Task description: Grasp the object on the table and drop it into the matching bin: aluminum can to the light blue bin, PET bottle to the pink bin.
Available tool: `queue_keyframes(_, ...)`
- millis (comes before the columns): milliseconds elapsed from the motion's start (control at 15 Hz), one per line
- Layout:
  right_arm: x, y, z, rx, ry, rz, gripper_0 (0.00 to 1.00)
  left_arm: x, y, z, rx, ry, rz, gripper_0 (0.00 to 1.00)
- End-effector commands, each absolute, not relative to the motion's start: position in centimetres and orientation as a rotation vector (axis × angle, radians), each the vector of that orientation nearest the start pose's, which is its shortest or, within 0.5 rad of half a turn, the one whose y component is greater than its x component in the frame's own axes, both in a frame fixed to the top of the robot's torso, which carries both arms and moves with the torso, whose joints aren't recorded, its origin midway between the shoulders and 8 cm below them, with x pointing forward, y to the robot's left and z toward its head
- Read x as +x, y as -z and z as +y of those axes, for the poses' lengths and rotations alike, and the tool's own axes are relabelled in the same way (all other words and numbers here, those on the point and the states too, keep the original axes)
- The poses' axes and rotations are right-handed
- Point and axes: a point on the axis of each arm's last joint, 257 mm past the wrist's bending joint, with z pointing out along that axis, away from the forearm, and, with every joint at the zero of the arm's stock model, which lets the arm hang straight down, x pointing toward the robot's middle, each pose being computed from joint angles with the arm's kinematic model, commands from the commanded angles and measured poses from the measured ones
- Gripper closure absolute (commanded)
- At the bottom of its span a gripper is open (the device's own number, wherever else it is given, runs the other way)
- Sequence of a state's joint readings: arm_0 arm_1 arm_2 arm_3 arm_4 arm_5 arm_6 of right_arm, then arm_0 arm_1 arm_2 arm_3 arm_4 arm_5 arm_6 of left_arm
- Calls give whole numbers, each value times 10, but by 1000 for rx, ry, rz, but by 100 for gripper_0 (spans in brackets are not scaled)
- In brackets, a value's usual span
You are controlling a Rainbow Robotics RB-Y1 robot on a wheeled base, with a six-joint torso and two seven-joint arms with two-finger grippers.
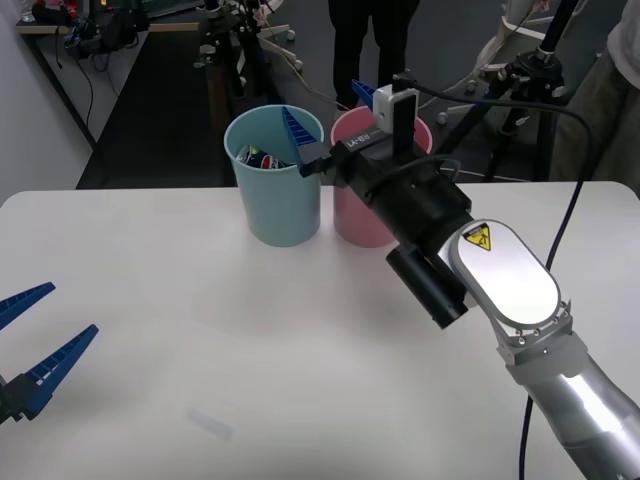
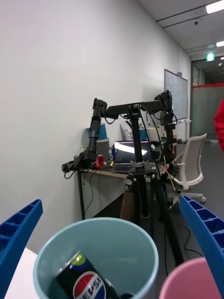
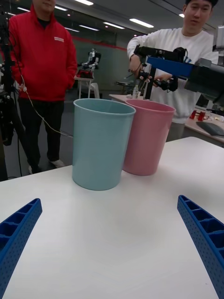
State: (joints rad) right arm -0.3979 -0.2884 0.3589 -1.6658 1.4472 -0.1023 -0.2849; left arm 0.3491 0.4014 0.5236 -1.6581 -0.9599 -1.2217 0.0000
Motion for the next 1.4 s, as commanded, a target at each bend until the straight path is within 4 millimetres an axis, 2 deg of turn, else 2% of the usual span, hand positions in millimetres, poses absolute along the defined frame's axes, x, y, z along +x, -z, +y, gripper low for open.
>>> queue_keyframes(67,529,42,-54,-466,-499,1236,0,342,169,330,465,567,1441,0)
queue_keyframes(267,505,60,-96,-479,-549,1280,0,342,169,330,465,567,1441,0)
queue_keyframes(467,491,87,-151,-504,-489,1342,0,342,169,330,465,567,1441,0)
queue_keyframes(600,478,108,-191,-522,-446,1390,0,342,169,330,465,567,1441,0)
queue_keyframes(800,453,127,-239,-561,-371,1424,0,342,169,330,465,567,1441,0)
queue_keyframes(1000,422,143,-271,-557,-391,1473,0,342,169,330,465,567,1441,0)
queue_keyframes(1400,369,158,-314,-538,-419,1542,0,342,169,330,465,567,1441,0)
